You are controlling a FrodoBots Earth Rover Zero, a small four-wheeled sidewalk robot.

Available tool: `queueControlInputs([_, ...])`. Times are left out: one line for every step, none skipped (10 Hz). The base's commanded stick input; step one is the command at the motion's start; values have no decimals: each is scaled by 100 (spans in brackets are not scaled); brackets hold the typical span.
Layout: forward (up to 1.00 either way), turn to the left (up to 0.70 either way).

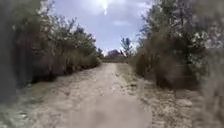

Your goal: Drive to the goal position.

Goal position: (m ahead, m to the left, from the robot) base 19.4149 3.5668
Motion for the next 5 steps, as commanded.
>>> queueControlInputs([85,0])
queueControlInputs([85,0])
queueControlInputs([85,0])
queueControlInputs([85,0])
queueControlInputs([85,0])
